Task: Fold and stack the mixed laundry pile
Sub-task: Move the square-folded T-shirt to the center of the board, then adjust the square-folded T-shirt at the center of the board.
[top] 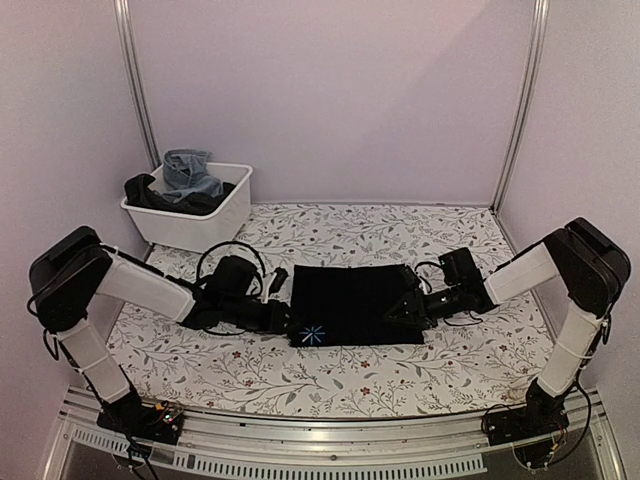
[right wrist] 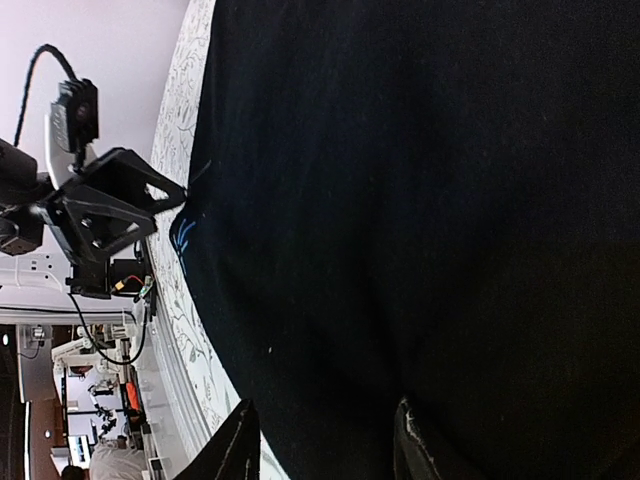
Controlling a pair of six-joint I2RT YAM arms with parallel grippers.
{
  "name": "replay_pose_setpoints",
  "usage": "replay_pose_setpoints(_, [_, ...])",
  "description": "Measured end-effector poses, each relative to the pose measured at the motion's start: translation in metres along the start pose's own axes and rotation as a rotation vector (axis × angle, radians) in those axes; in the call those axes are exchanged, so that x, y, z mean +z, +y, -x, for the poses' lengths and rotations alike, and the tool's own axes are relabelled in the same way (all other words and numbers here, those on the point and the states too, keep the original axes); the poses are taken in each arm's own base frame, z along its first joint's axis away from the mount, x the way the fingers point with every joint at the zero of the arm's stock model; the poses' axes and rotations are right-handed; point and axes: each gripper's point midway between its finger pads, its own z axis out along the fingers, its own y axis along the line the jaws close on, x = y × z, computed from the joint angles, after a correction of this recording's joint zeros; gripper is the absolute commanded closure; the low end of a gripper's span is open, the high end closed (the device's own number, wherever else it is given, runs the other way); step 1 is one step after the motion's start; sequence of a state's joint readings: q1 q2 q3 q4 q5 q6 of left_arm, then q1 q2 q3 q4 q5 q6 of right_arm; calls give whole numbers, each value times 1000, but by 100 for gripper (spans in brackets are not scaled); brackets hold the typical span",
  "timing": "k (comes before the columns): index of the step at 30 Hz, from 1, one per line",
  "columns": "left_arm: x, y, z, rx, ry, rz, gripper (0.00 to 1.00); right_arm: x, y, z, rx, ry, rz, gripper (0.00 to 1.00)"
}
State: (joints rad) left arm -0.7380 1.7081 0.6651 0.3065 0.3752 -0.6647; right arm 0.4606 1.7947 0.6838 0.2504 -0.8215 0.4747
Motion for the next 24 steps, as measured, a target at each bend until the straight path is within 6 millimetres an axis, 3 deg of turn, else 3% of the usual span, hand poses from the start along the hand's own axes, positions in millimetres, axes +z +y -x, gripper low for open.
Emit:
replay_pose_setpoints(3, [-20,-6,21,12,-59,6,55,-14,8,1,12,-11,-16,53])
replay_pose_setpoints(5, [-34,-4,47,13,-121,15,54,-29,16,16,3,-53,-30,53])
replay_pose_setpoints(9, [-48,11,101,16,-225,53,51,-68,20,89,-59,-219,-97,54])
replay_pose_setpoints(13, [-41,26,142,29,-267,82,47,-97,6,150,-110,-347,-193,54])
replay_pose_setpoints(17, [-20,41,154,26,-247,93,45,-85,-24,164,-92,-327,-250,53])
replay_pose_setpoints(20, [0,55,151,16,-209,103,40,-63,-56,156,-44,-262,-279,52])
replay_pose_setpoints(24, [19,72,143,-5,-166,112,37,-45,-83,146,5,-203,-295,51])
